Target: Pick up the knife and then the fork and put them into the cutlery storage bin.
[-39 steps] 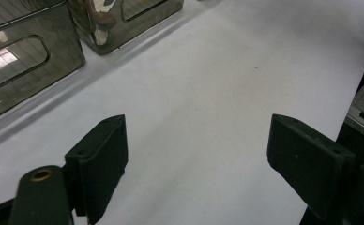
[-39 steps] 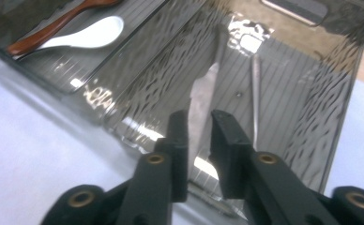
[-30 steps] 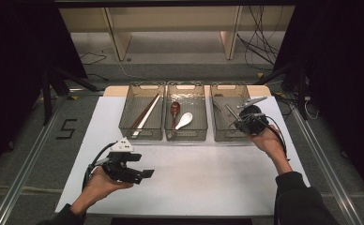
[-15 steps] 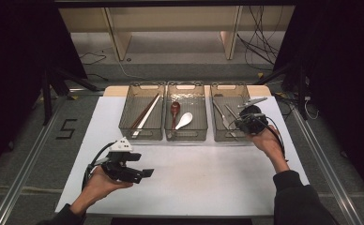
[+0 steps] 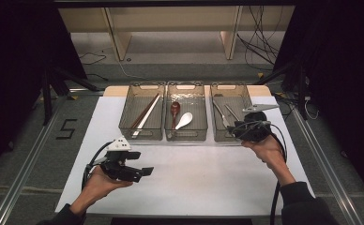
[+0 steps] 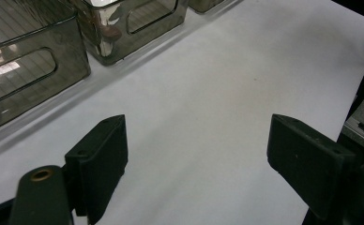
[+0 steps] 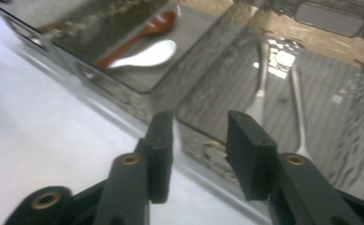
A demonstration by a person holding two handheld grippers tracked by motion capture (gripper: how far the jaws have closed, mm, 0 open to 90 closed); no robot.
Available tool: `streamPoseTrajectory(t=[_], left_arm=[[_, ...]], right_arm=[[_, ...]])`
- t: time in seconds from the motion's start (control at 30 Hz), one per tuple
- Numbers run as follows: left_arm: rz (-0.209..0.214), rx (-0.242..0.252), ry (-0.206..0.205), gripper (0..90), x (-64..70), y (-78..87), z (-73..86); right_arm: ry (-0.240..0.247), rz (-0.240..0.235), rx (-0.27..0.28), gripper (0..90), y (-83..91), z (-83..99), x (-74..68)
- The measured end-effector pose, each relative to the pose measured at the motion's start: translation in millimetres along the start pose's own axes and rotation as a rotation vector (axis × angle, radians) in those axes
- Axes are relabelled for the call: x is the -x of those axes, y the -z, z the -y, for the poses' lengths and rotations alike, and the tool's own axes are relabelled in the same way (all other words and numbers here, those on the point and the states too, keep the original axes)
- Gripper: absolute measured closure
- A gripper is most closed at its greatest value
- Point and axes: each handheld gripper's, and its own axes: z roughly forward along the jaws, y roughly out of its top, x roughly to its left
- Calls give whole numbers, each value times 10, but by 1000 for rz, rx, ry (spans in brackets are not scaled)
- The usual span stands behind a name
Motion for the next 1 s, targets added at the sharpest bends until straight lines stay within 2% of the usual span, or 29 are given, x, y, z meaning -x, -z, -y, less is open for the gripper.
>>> streamPoseTrajectory(t=[0.13,0.27,0.43,0.6,1.0], left_arm=[[3,15,-1,198,-4,11,-9],[2,26,3,197,-4,18,-17],[5,47,8,197,-13,28,-19],[4,59,14,197,-26,40,-21],[15,81,16,189,-31,69,-12]], right_arm=[[-19,-38,17,450,36,66,-110],[-24,-62,39,390,61,132,-215],[-16,-95,63,356,92,183,-344],[0,-105,80,329,131,220,-448],[-9,-133,122,283,255,378,-566]])
